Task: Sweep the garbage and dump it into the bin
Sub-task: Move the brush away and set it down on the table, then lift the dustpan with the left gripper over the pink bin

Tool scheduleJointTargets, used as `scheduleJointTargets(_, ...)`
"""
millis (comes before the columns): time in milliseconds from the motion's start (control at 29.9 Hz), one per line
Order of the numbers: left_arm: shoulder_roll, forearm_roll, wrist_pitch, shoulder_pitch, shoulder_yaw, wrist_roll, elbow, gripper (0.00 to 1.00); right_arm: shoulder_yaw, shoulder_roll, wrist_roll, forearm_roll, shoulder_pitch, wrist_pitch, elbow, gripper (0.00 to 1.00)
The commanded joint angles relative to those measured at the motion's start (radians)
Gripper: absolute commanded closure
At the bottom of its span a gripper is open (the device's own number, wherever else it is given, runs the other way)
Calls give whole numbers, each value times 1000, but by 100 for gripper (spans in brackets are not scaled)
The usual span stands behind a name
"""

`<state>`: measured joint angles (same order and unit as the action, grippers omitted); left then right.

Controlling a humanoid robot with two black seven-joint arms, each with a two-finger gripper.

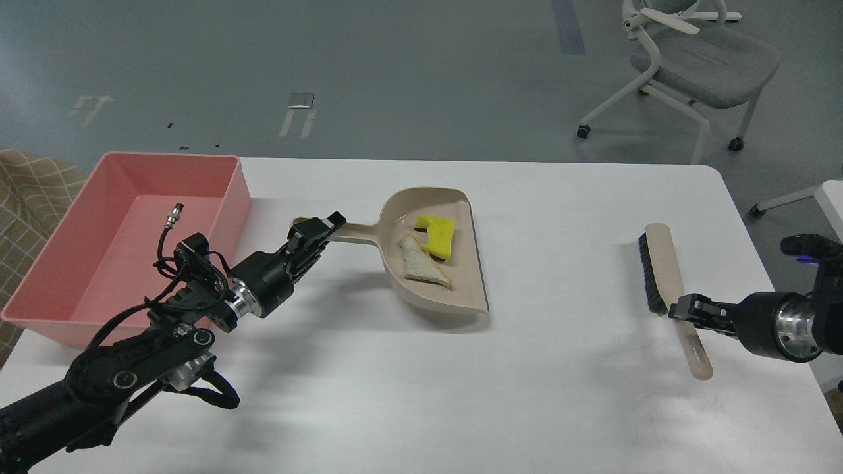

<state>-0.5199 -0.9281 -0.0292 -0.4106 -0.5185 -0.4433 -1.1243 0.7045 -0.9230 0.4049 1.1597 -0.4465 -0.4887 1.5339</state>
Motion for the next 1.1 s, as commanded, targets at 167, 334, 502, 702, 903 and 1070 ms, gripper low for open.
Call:
scheduleJointTargets(167,3,0,0,1,-2,0,0,79,70,-11,-5,-6,0,0,-1,13)
scheduleJointTargets(334,4,2,0,-4,-3,0,0,79,171,-13,-3,-60,0,0,-3,3)
scheduleJointTargets(502,1,2,2,-5,-2,0,0,79,315,-10,-3,-104,0,0,-3,2)
scheduleJointTargets(702,-3,2,0,0,-8,-2,0,79,463,47,-3,-219,3,0,-12,1)
scheduleJointTargets(903,-8,2,5,1,-48,-2,0,79,622,246,-3,-247,9,0,-18,1)
scheduleJointTargets(1070,-9,6,5,1,-69,-2,-5,79,765,493,-3,-249,-4,0,-106,1)
